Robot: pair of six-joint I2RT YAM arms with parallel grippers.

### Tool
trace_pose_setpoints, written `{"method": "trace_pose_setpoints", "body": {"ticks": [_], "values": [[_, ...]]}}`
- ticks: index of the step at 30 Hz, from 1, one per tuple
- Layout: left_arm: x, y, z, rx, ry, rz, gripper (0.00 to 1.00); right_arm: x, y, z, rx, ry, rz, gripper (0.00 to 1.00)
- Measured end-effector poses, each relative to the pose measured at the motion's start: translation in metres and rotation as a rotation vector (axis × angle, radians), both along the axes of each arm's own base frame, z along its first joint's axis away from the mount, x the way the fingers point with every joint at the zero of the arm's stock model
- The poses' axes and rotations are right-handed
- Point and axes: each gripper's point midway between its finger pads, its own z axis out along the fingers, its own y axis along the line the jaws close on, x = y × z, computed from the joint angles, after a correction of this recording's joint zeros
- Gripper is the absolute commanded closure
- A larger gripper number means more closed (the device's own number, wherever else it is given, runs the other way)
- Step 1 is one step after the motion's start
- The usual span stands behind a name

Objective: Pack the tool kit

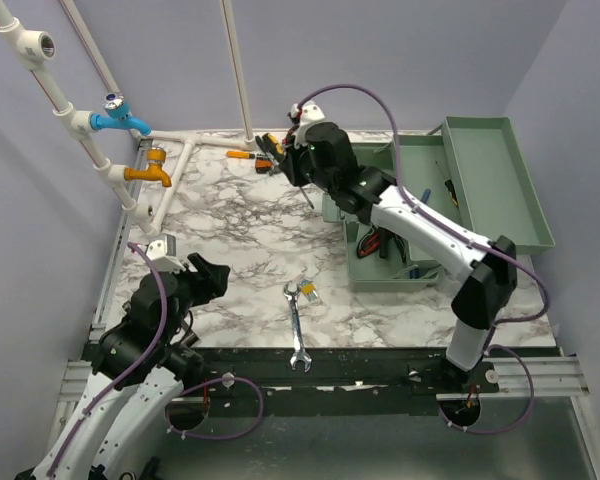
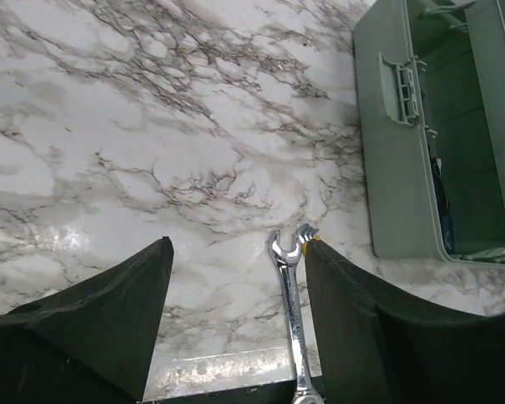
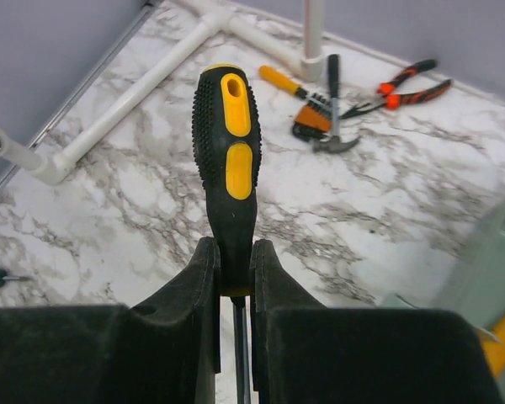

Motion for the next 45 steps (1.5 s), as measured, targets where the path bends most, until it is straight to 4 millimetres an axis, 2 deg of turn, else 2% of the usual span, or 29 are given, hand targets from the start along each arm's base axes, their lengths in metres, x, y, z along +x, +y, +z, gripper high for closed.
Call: {"method": "trace_pose_setpoints", "body": {"ticks": [2,4,9,14,17,20,22,24,27,34,38,39,40,41,42,45], "values": [[0.003,-0.009,-0.006,-0.019,0.015,-0.028,0.36,-0.003,-0.027,0.019,-0.017,-0.028,-0.087,0.99],[0.005,-0.017,-0.012,-0.035,0.028,-0.051,0.37,-0.005,-0.054,0.027,-0.054,-0.05,-0.182,0.99],[0.014,-0.043,-0.029,-0.079,0.081,-0.128,0.38,-0.003,-0.144,0.012,-0.239,-0.049,-0.473,0.99],[0.019,-0.067,-0.043,-0.114,0.127,-0.213,0.38,0.003,-0.252,-0.006,-0.387,-0.001,-0.715,0.99],[0.022,-0.08,-0.041,-0.145,0.115,-0.267,0.37,0.002,-0.316,0.001,-0.404,0.005,-0.842,0.99],[0.022,-0.089,-0.041,-0.177,0.092,-0.311,0.37,-0.006,-0.363,0.013,-0.406,-0.011,-0.924,0.99],[0.022,-0.093,-0.041,-0.188,0.087,-0.328,0.35,-0.008,-0.386,0.023,-0.395,-0.023,-0.951,0.99],[0.023,-0.097,-0.039,-0.199,0.08,-0.34,0.34,-0.004,-0.405,0.03,-0.376,-0.03,-0.953,0.99],[0.024,-0.1,-0.04,-0.201,0.085,-0.347,0.34,0.0,-0.421,0.029,-0.406,-0.026,-0.94,0.99],[0.028,-0.108,-0.046,-0.206,0.106,-0.367,0.31,0.012,-0.424,0.005,-0.505,0.002,-0.792,0.97],[0.031,-0.113,-0.055,-0.204,0.141,-0.37,0.3,0.017,-0.448,-0.008,-0.536,0.029,-0.795,0.96],[0.032,-0.114,-0.058,-0.201,0.151,-0.371,0.3,0.018,-0.454,-0.01,-0.54,0.036,-0.799,0.93],[0.032,-0.116,-0.061,-0.198,0.164,-0.373,0.3,0.02,-0.459,-0.013,-0.546,0.043,-0.802,0.78],[0.033,-0.118,-0.063,-0.195,0.176,-0.375,0.29,0.021,-0.464,-0.017,-0.552,0.054,-0.807,0.55],[0.033,-0.12,-0.066,-0.192,0.186,-0.379,0.28,0.022,-0.467,-0.02,-0.557,0.065,-0.808,0.44],[0.036,-0.127,-0.067,-0.184,0.213,-0.391,0.26,0.03,-0.465,-0.026,-0.534,0.097,-0.808,0.38]]}}
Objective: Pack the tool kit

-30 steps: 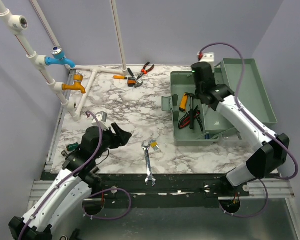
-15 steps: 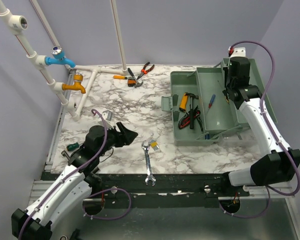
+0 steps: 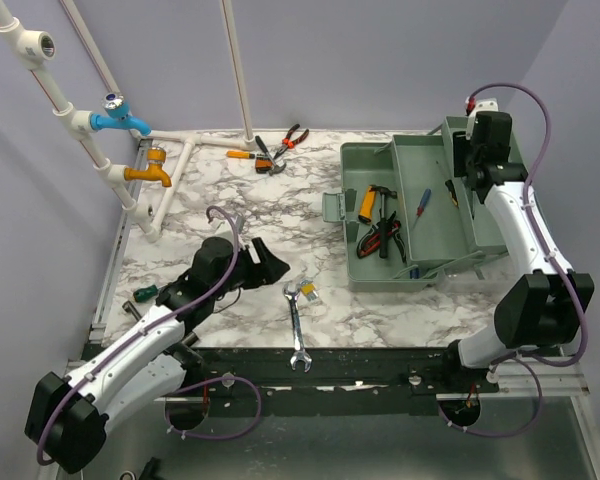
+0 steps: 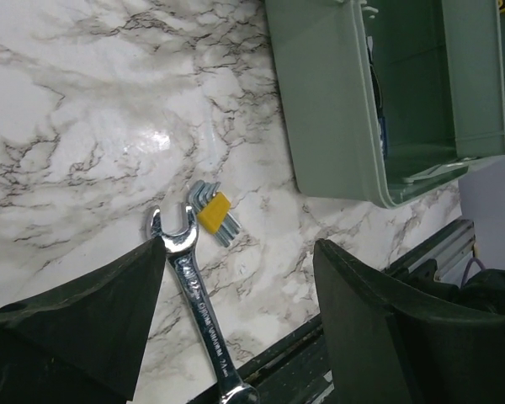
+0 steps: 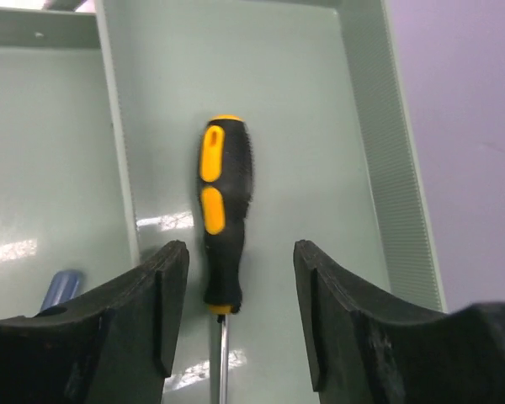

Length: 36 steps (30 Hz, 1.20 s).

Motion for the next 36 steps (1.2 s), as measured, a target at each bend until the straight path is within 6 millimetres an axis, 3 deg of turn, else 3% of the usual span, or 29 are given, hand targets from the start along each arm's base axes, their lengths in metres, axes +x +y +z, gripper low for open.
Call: {"method": "trace_pose_setpoints", "body": {"ticks": [2,3,8,9,13,19,22,25,32,36], "values": [[0.004,-0.006,0.005,0.0,0.001,-0.01,0.24,0.005,0.002,0.001,0.022,0.001,-0.007,0.31],[0.006,-0.009,0.008,0.0,0.001,-0.014,0.23,0.006,0.003,0.003,0.035,-0.006,-0.01,0.2],[0.024,-0.032,0.024,0.006,0.011,-0.036,0.23,0.006,0.008,0.023,0.092,-0.061,-0.022,0.17],[0.029,-0.039,0.028,0.01,0.014,-0.043,0.23,0.005,0.009,0.029,0.104,-0.075,-0.023,0.11],[0.045,-0.069,0.045,0.029,0.013,-0.07,0.23,-0.004,0.015,0.061,0.159,-0.161,-0.027,0.11],[0.069,-0.126,0.06,0.115,0.018,-0.096,0.31,-0.036,0.017,0.122,0.233,-0.35,-0.05,0.1],[0.082,-0.145,0.056,0.195,0.051,-0.072,0.31,-0.051,0.018,0.145,0.26,-0.438,-0.055,0.1],[0.096,-0.162,0.039,0.288,0.086,-0.044,0.31,-0.063,0.018,0.153,0.279,-0.485,-0.056,0.11],[0.093,-0.16,-0.012,0.481,0.178,-0.022,0.35,-0.066,0.022,0.144,0.313,-0.489,-0.052,0.1],[0.092,-0.153,-0.026,0.538,0.207,-0.005,0.48,-0.066,0.023,0.139,0.321,-0.487,-0.054,0.1]]}}
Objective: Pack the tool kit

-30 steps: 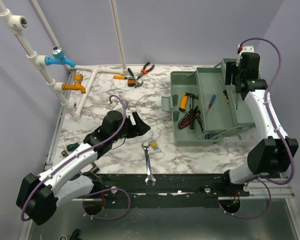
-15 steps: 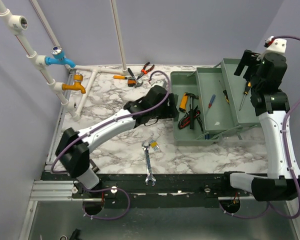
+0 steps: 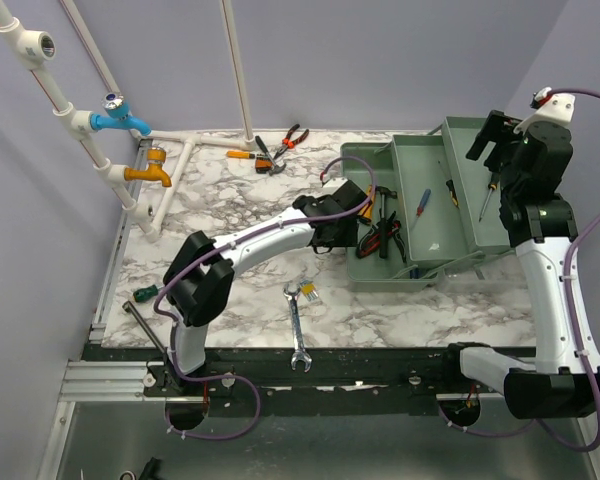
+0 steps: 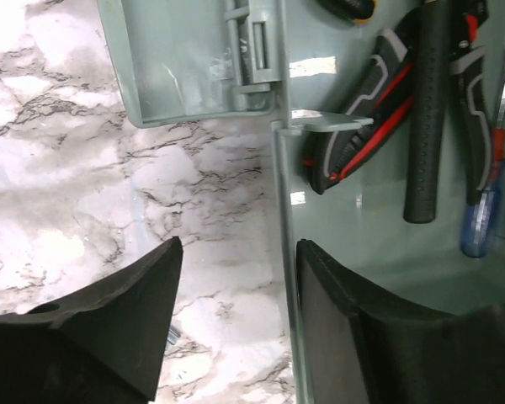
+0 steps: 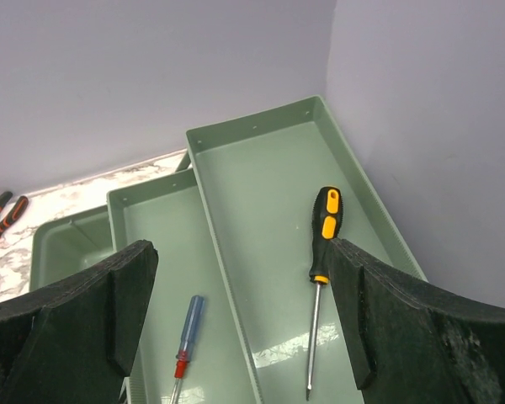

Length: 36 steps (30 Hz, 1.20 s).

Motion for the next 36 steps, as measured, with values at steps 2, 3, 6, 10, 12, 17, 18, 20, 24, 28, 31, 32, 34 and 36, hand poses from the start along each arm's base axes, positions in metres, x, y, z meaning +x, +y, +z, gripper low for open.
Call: {"method": "trace_pose_setpoints", "body": {"ticks": [2,3,6,10,12,17,18,20,24,28,31,32,34,36], "values": [[0.001,0.002,-0.007,0.019,0.012,0.02,0.56,-0.001,0.0,-0.001,0.003,-0.003,0.0,0.11],[0.001,0.001,-0.008,0.021,0.015,0.023,0.61,-0.001,0.0,-0.001,0.006,-0.005,-0.001,0.1],[0.003,-0.001,-0.011,0.01,0.017,0.057,0.73,0.0,0.001,-0.002,0.017,-0.011,-0.002,0.1],[0.007,-0.001,-0.01,0.001,0.003,0.097,0.9,0.003,0.003,-0.01,0.042,-0.009,0.004,0.1],[0.01,0.002,-0.009,-0.003,0.0,0.12,1.0,0.004,0.005,-0.017,0.054,0.001,0.011,0.11],[0.017,0.021,-0.011,-0.001,0.006,0.173,1.0,0.005,0.008,-0.024,0.075,0.011,0.016,0.11],[0.019,0.028,-0.011,-0.003,0.007,0.185,1.0,0.005,0.008,-0.025,0.079,0.011,0.015,0.1],[0.022,0.043,-0.012,-0.01,0.008,0.212,1.0,0.005,0.008,-0.025,0.089,0.009,0.014,0.1],[0.027,0.087,-0.011,-0.005,0.008,0.278,1.0,0.007,0.01,-0.028,0.12,0.014,0.009,0.1],[0.025,0.13,-0.011,0.018,0.013,0.339,1.0,0.012,0.011,-0.033,0.149,0.047,0.001,0.1],[0.022,0.152,-0.012,0.031,0.01,0.371,1.0,0.013,0.012,-0.037,0.169,0.068,-0.006,0.1],[0.02,0.157,-0.012,0.032,0.008,0.381,1.0,0.013,0.012,-0.038,0.171,0.07,-0.007,0.1],[0.019,0.164,-0.012,0.035,0.001,0.392,1.0,0.012,0.009,-0.041,0.174,0.079,-0.028,0.1],[0.018,0.168,-0.012,0.035,-0.007,0.398,1.0,0.01,0.001,-0.045,0.167,0.088,-0.078,0.1]]}}
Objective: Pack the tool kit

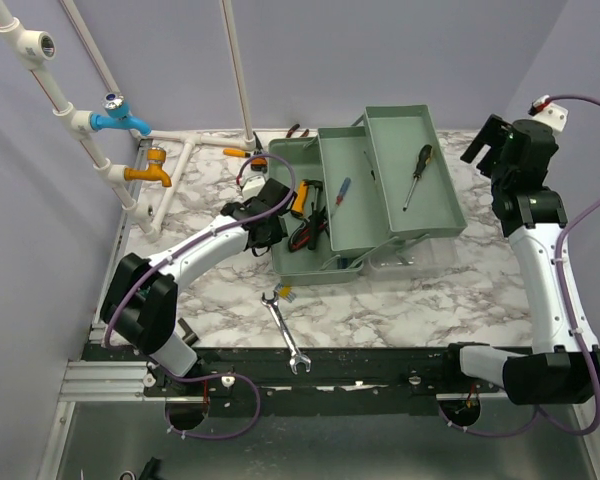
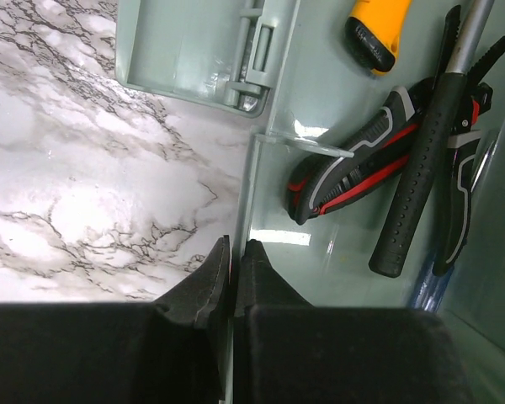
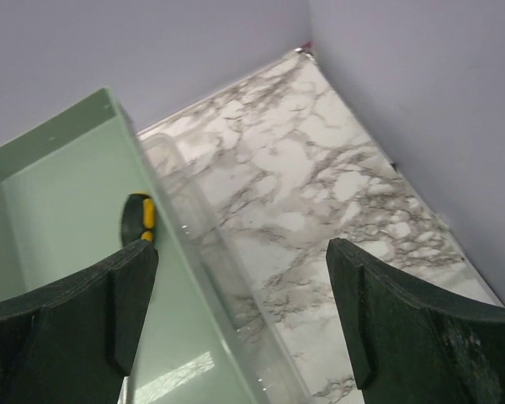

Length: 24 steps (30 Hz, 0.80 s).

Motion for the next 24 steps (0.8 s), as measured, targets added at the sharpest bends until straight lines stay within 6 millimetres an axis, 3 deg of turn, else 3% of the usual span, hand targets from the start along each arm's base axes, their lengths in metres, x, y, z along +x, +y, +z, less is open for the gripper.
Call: {"method": "trace_pose_setpoints", "body": {"ticks": [5,9,12,17,24], "values": [[0.0,0.001,0.0,0.0,-0.031,-0.022,1.0,0.002,-0.035,-0.023,-0.017,0.062,-0.126,0.1],[0.001,0.0,0.0,0.005,-0.044,-0.058,1.0,0.003,-0.068,-0.068,0.027,0.162,-0.189,0.1],[0.001,-0.001,0.001,0.013,-0.049,-0.093,0.98,0.004,-0.079,-0.106,0.107,0.222,-0.177,0.1],[0.001,-0.002,0.001,0.007,-0.066,-0.145,0.92,0.008,-0.065,-0.163,0.263,0.279,-0.067,0.11],[0.001,-0.004,0.001,-0.023,-0.103,-0.195,0.92,0.006,-0.045,-0.234,0.542,0.317,0.089,0.27]]}}
